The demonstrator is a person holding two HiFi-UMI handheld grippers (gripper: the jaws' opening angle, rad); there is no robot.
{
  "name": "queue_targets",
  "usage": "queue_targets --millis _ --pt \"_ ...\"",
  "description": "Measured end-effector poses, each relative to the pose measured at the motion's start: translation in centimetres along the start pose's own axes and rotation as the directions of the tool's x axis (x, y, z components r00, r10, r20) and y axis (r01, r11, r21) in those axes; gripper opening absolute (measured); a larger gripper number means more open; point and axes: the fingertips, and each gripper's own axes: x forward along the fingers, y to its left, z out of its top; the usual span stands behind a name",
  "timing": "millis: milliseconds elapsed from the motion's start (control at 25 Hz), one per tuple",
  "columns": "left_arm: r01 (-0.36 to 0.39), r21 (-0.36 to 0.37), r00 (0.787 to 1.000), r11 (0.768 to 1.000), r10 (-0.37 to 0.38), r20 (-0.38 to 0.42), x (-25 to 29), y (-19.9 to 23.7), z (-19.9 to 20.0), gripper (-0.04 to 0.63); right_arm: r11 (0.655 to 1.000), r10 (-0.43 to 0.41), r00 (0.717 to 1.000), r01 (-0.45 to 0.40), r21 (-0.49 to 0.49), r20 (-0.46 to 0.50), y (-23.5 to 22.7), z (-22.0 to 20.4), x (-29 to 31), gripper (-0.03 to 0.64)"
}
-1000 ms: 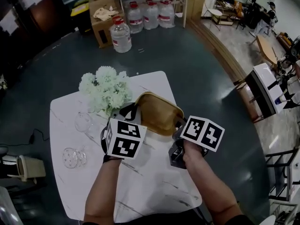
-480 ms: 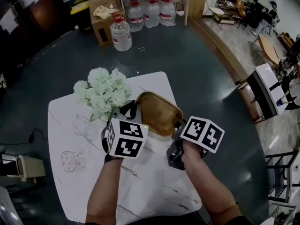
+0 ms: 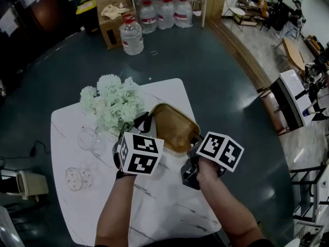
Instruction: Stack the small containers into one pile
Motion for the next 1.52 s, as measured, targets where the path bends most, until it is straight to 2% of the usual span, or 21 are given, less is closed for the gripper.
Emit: queue_targets --millis 200,360,680,840,1000,1120,1240,1520 --pt "-0.036 -0.016 0.999 0.999 0.036 0.028 -0.1 0.5 0.2 0.054 0.996 0.001 0.999 0.003 -0.093 0.045 0.7 0.5 -0.5 0.048" --pt "-0.047 -0.012 0.998 0.999 0.047 0.047 -0.2 0.6 0.3 0.067 0.986 0.024 0.998 -0.013 -0.168 0.065 1.5 0.4 -0.7 0.136" --pt "-0.025 -0.017 0.998 1.000 0.026 0.063 -1.1 -0.6 0.1 0.067 0.980 0.032 0.996 -0.016 -0.197 0.079 1.7 0.2 -1.5 0.137" --pt "-0.014 -0.114 0.995 0.993 0.026 0.100 -2.4 -0.5 -0.4 0.058 0.969 0.012 0.994 0.016 -0.247 0.110 1.3 -0.4 -2.4 0.122" --pt "0.032 -0.218 0.996 0.975 -0.013 0.090 -3.5 -1.2 -2.1 0.030 0.961 0.001 0.993 0.032 -0.275 0.118 0.8 -1.8 -3.0 0.093" --pt "0.060 -0.270 0.994 0.961 -0.032 0.107 -4.5 -1.9 -2.7 -0.003 0.953 -0.011 0.991 0.050 -0.298 0.130 0.6 -2.4 -3.7 0.028" --pt "0.078 -0.296 0.992 0.952 -0.044 0.122 -5.6 -2.6 -3.2 -0.003 0.950 -0.006 0.988 0.053 -0.309 0.152 0.7 -2.8 -4.7 0.016" --pt "0.111 -0.293 0.987 0.950 -0.071 0.143 -9.1 -3.6 -4.6 -0.003 0.945 0.002 0.981 0.062 -0.322 0.196 1.4 -4.3 -7.3 -0.003"
